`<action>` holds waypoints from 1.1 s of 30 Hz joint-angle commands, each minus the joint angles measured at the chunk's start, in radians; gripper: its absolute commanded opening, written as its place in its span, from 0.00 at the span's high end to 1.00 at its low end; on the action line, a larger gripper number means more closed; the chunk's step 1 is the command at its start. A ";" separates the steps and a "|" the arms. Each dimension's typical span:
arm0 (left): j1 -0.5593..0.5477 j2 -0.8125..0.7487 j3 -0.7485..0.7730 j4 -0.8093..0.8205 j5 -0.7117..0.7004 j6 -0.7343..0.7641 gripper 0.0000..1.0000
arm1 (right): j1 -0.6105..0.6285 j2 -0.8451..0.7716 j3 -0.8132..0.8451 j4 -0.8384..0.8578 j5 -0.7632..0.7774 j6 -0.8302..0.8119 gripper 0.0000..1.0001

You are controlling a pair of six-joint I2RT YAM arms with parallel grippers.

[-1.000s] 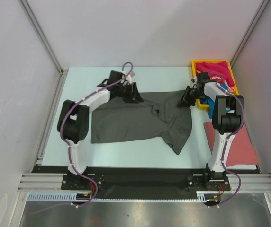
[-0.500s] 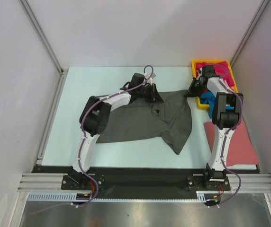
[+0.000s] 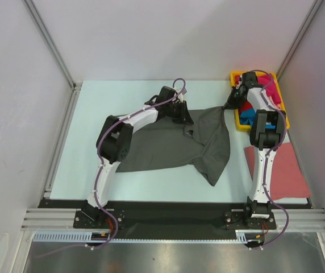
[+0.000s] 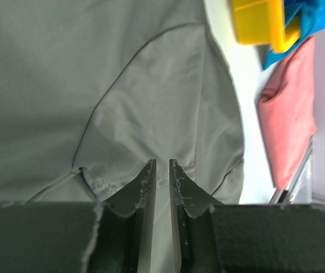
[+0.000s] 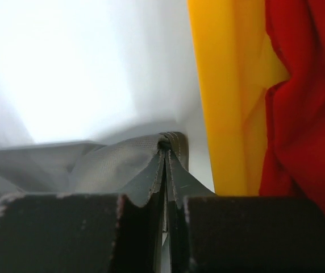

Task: Fold and stack the t-shirts
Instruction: Fold the tshirt

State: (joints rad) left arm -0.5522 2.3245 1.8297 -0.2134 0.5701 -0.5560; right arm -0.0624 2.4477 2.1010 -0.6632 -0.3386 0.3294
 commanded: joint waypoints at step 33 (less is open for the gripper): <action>0.073 -0.226 -0.019 -0.273 -0.111 0.269 0.45 | 0.021 0.023 0.049 -0.085 0.073 -0.047 0.93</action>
State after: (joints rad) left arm -0.5404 2.2917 1.8229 -0.4511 0.4816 -0.3538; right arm -0.0345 2.4481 2.0727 -0.7010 -0.3569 0.3458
